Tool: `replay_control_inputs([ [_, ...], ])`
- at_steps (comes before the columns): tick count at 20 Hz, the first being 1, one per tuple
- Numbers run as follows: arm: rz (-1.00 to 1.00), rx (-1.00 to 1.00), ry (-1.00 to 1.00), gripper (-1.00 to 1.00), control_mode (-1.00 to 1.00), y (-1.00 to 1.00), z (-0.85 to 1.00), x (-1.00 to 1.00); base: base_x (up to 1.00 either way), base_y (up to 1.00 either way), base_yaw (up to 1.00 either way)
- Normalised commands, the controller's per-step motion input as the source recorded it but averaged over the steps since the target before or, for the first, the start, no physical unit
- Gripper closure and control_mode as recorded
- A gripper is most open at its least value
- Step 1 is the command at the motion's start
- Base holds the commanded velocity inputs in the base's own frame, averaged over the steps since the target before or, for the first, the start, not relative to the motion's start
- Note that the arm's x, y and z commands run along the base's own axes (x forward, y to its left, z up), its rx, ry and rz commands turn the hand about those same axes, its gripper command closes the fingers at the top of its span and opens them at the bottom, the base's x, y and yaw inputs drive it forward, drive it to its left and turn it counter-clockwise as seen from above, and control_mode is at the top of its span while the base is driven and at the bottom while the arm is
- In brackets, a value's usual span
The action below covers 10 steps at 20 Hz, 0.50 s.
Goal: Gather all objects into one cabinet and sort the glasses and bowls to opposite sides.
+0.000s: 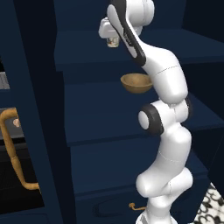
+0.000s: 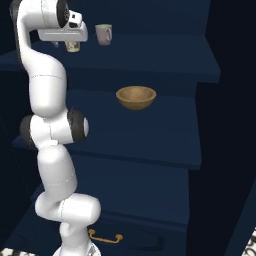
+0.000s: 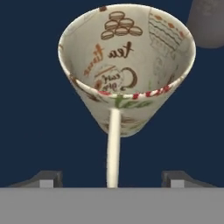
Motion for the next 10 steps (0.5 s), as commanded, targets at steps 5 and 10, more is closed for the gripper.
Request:
replay_control_inputs([
  [5,0.00,0.00,0.00,-1.00,-1.00,0.00,0.03,-0.91,0.00,0.00,0.00],
  [10,0.00,0.00,0.10,-1.00,-1.00,0.00,0.00,-0.65,0.00,0.00,0.00],
])
